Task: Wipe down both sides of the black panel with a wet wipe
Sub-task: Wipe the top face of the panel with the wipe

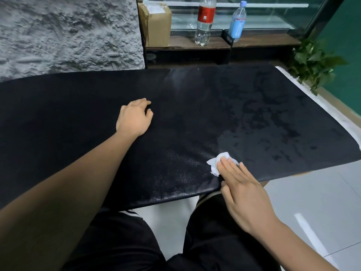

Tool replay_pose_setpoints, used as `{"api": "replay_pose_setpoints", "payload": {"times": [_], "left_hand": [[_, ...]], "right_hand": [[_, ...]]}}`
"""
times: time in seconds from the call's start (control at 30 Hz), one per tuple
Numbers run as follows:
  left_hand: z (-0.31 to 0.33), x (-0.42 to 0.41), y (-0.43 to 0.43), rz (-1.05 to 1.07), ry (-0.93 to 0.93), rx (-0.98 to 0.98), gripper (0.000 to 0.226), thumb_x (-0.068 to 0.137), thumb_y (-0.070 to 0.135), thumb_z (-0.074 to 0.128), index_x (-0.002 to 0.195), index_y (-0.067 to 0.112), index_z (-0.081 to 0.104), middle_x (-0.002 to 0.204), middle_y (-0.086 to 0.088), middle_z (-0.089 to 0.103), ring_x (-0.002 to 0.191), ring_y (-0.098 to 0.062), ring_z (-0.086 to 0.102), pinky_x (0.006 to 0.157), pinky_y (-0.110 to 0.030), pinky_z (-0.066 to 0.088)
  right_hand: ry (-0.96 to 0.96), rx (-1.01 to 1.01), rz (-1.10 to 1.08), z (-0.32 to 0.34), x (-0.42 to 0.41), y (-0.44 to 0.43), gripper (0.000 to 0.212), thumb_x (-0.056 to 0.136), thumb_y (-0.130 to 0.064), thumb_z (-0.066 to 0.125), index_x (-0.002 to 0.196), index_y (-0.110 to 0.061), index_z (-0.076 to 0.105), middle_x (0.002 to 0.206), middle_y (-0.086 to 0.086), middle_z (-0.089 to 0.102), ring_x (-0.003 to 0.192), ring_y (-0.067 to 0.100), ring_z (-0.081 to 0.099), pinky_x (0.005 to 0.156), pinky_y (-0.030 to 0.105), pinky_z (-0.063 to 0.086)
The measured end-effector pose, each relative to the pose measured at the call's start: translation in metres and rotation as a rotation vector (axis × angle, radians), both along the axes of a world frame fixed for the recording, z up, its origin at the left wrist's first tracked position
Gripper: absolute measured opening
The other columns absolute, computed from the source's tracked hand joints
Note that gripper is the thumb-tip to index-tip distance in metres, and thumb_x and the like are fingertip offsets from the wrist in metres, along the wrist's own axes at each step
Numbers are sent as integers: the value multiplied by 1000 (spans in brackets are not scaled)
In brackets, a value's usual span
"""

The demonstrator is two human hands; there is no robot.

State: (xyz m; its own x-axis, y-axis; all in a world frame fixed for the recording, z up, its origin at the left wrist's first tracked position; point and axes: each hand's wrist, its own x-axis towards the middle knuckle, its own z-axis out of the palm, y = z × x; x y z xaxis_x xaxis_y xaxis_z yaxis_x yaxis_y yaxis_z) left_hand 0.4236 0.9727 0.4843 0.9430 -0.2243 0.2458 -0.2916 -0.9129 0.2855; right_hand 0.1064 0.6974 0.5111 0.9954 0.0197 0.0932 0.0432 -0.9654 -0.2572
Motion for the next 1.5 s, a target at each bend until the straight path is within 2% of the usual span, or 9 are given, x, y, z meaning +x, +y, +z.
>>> {"api": "replay_pose_setpoints", "payload": {"times": [0.13,0.27,0.47,0.67,0.87,1.23,1.5], "left_hand": [[0,0,1,2,6,-1,44,105,38,44,146,25,58,158,5,51,145,-17,45,117,-44,34],[0,0,2,2,2,-5,45,105,38,44,145,25,58,158,5,51,145,-18,46,116,-44,34],[2,-1,1,1,9,-1,45,105,38,43,145,25,58,157,5,51,144,-18,47,117,-46,34],[7,0,-5,-10,25,46,45,105,34,45,146,20,58,157,0,51,143,-24,48,114,-49,36],[11,-11,-22,-20,18,13,38,103,28,52,138,16,62,146,-5,59,129,-32,56,108,-52,42],[13,-81,-107,-287,53,-44,40,102,33,57,141,24,62,152,6,55,140,-19,47,115,-43,39],[0,-117,-133,-318,33,-35,43,106,42,49,146,29,57,157,10,48,146,-11,39,118,-38,31]], "right_hand": [[1,-42,31,2,-6,17,62,103,-30,25,161,-16,39,169,-3,33,159,8,19,130,30,11],[-41,-23,85,-1,-15,37,59,100,-26,39,157,-12,47,165,1,41,156,15,30,129,32,18],[-51,-38,182,-12,-20,56,61,98,-26,44,157,-10,45,166,3,39,158,16,25,129,37,21],[-18,-19,213,-10,-23,49,61,101,-27,41,162,-17,39,170,-3,31,159,9,17,130,36,18],[-1,-15,206,-11,-23,45,61,103,-30,39,163,-19,37,171,-4,29,160,7,14,130,34,15],[-16,-8,180,-14,-23,34,59,105,-32,37,162,-19,39,170,-4,31,159,8,17,131,36,13],[-41,20,122,-10,-24,13,58,102,-29,41,159,-19,44,168,-5,35,157,8,24,130,35,14]]}}
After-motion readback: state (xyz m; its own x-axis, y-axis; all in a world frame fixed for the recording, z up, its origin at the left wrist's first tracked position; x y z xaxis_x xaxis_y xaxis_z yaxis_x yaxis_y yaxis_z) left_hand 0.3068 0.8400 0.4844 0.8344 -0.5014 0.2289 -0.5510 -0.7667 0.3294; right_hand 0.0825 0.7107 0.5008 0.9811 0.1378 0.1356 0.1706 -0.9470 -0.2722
